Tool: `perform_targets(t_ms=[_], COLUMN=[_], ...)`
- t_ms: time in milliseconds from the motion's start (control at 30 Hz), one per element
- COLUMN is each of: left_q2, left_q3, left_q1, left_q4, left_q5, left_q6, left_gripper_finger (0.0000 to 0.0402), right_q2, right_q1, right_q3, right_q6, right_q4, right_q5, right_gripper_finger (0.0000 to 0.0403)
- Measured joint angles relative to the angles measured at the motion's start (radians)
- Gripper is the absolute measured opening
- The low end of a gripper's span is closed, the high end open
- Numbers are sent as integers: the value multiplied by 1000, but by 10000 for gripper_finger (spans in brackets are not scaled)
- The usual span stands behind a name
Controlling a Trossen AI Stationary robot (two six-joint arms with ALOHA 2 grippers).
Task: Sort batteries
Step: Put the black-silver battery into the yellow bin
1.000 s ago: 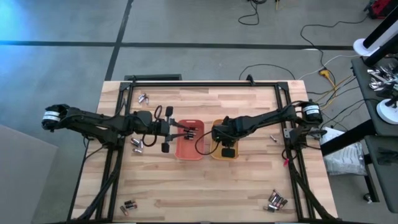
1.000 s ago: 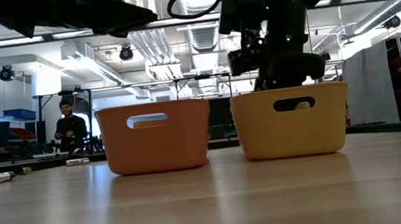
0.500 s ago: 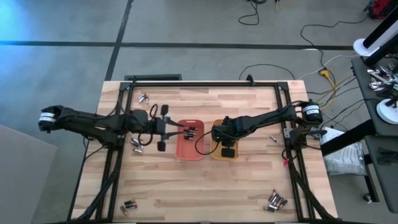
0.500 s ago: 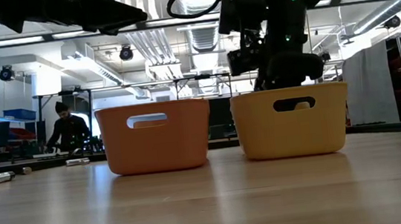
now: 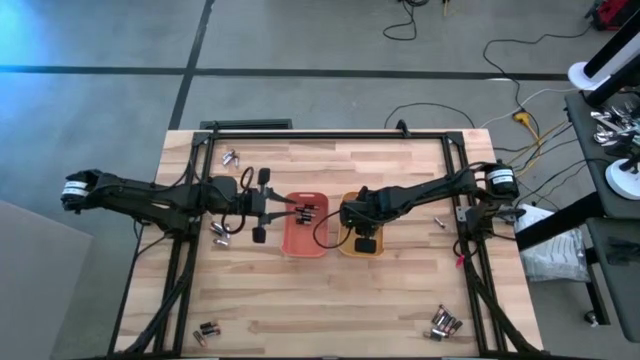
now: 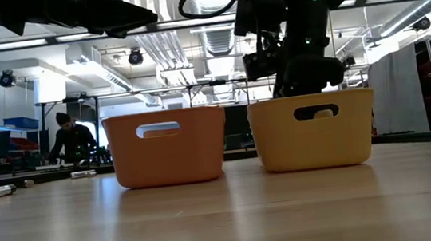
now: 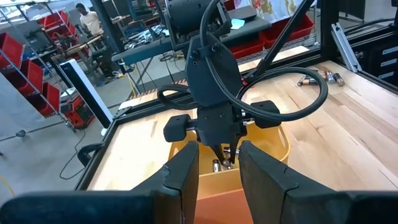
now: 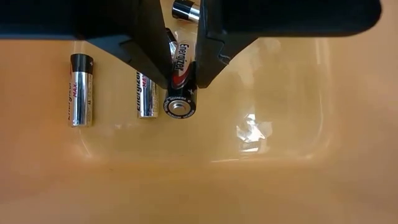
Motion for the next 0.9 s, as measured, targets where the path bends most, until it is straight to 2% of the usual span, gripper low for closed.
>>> perform_targets(t_ms=[533, 900], left_q2=[0, 0], left_q3=[0, 0], left_q1=[0, 0], left_q4=[8, 21], left_q5=[0, 0], left_q6=[0, 0], left_gripper_finger=[95, 95], right_q2=[0, 0], right_q1=[-32, -49], right_q3=[-57, -76], right_q6=[-30, -35], right_q4=[5, 85], right_q5=[40, 40], right_gripper_finger=[54, 69])
